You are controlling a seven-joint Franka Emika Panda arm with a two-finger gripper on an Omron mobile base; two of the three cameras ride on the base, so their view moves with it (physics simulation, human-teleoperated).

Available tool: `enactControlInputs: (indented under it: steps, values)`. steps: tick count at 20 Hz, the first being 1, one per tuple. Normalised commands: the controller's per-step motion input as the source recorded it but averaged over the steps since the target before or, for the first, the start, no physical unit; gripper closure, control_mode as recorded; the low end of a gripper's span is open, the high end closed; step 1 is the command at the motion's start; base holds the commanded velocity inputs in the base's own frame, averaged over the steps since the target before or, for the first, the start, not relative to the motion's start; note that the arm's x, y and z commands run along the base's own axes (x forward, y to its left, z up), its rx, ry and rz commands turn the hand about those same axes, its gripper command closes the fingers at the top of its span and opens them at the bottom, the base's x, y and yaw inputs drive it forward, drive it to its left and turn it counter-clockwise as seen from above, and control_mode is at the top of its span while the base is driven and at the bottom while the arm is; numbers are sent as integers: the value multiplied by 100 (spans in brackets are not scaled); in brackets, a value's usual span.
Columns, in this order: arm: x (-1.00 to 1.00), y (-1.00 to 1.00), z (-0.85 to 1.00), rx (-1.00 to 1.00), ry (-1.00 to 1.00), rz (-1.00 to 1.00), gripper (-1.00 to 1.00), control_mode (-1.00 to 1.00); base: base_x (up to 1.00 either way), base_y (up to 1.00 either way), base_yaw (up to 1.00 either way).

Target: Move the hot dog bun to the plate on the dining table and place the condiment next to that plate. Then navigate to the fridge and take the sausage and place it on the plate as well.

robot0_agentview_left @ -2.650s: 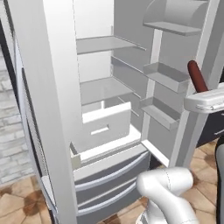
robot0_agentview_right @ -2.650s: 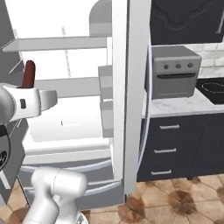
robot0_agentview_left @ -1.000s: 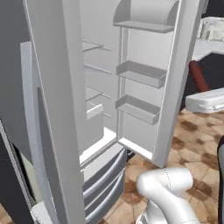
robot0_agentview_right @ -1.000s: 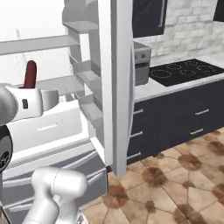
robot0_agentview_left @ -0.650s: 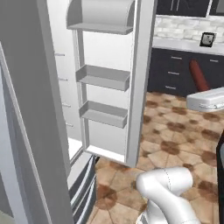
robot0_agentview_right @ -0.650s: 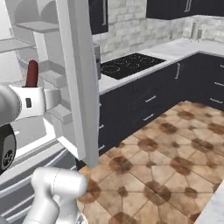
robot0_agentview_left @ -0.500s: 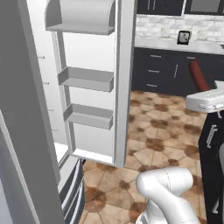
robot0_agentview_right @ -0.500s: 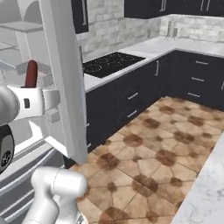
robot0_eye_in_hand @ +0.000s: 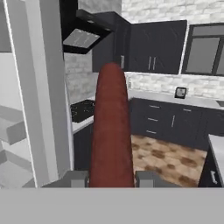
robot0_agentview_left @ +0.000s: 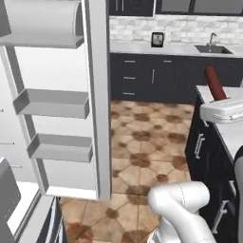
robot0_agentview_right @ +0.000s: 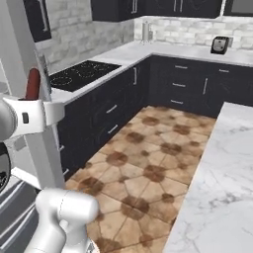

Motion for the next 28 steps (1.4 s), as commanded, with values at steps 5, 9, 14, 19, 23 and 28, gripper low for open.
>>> enactControlInputs:
  steps: [5, 9, 14, 19, 23, 28]
  values:
    - [0, 0, 0, 0, 0, 0, 100, 100, 82, -2, -30]
    - [0, 0, 0, 0, 0, 0, 100, 100, 81, 7, -49]
    - [0, 0, 0, 0, 0, 0, 100, 100, 86, 61, -41]
    - [0, 0, 0, 0, 0, 0, 100, 100, 100, 54, -16]
    - [0, 0, 0, 0, 0, 0, 100, 100, 100, -14, 0]
    - [0, 0, 0, 0, 0, 0, 100, 100, 100, -6, -2]
